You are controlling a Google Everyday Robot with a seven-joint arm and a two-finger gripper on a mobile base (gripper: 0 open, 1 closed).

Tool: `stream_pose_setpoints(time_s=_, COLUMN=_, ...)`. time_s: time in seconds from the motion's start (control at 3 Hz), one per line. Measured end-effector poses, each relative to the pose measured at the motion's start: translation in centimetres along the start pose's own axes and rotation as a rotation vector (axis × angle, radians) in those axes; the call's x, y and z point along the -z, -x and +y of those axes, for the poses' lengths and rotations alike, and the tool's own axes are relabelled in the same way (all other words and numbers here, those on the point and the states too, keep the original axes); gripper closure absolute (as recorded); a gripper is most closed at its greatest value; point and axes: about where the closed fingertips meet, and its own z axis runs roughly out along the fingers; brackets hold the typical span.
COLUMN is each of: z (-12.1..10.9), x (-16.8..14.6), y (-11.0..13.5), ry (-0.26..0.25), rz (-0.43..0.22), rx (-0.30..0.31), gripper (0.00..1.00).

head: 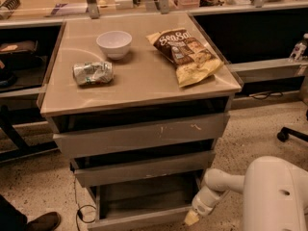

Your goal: Close bottom drawer

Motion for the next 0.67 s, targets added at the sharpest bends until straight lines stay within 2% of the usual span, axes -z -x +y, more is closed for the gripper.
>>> stream_pose_setpoints(time_s=0.67, z=-2.46, x=-0.65, y=2.57, ry=-0.048, rz=-0.021, rx=0.037, gripper=1.0)
